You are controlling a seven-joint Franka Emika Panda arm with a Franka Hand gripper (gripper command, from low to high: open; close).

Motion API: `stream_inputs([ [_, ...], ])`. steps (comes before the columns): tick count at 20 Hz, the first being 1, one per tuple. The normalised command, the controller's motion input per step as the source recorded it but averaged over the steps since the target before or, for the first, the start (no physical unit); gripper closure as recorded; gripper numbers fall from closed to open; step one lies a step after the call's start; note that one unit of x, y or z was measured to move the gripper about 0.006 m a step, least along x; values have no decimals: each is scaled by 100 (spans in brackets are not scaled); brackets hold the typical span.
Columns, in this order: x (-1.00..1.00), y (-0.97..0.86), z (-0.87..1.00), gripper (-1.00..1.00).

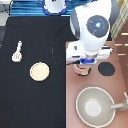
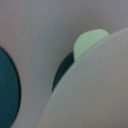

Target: Take the lid off the pot, put the pot on the plate, and use the tool to push the pot to the front of the table.

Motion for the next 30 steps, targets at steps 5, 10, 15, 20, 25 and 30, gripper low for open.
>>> stream_inputs([
  [5, -99, -35, 2, 100],
  [10, -100, -33, -46, 100],
  [15, -100, -26, -70, 100],
  [20, -100, -10, -84, 100],
  [25, -100, 11, -83, 100],
  [30, -95, 54, -46, 100],
])
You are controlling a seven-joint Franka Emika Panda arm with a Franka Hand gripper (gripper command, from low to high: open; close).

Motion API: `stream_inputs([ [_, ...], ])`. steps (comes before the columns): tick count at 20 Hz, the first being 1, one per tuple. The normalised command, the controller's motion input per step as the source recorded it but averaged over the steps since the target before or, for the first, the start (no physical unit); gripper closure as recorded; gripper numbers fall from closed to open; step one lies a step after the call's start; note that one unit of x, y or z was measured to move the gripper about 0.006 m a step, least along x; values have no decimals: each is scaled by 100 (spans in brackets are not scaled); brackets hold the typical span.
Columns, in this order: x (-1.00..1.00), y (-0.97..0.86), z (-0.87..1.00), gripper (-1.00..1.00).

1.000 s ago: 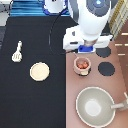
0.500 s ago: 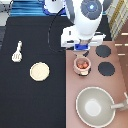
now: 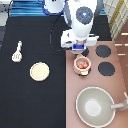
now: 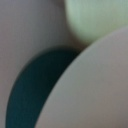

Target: Take the lid off the pot, put the pot on the plate, and use the tool to push the pot to the front of the table.

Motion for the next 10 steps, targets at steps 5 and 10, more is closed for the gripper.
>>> stream_inputs([
  [5, -1, 49, -4, 100],
  [10, 28, -7, 0, 100],
])
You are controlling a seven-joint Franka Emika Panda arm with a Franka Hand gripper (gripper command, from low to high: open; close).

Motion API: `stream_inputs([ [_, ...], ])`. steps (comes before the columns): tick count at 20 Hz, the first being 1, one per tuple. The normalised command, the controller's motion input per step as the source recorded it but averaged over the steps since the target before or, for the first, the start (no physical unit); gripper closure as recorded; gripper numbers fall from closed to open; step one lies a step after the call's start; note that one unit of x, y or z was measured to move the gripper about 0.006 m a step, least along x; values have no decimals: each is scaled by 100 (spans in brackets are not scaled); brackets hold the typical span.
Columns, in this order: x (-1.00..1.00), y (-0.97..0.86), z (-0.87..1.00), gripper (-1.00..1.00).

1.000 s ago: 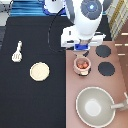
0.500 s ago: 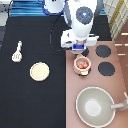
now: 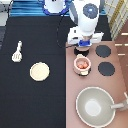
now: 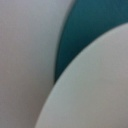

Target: Take the lid off the pot, put the pot on the plate, and use the tool to push the pot to the front of the table.

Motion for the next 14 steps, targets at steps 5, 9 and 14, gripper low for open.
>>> stream_inputs([
  [5, 6, -22, 8, -100],
  [9, 1, 11, 70, -100],
  [14, 30, 30, 96, -100],
])
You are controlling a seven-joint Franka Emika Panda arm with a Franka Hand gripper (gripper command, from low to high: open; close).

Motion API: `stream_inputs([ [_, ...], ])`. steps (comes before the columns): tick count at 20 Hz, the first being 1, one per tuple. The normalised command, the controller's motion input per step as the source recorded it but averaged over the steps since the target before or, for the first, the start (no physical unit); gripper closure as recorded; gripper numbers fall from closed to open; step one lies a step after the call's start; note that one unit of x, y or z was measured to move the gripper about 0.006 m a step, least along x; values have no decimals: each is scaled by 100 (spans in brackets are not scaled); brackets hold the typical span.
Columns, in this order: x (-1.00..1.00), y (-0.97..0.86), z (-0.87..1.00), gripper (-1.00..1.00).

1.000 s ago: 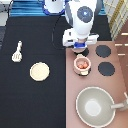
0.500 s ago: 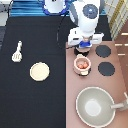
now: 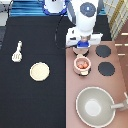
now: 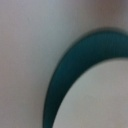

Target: Take the lid off the pot, put the pot on the plate, and use the tool to push the pot to the front of the table.

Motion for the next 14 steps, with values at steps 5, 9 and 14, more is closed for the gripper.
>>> stream_inputs([
  [5, 71, 5, 78, -100],
  [9, 89, -4, 48, -100],
  [14, 86, -11, 38, -100],
])
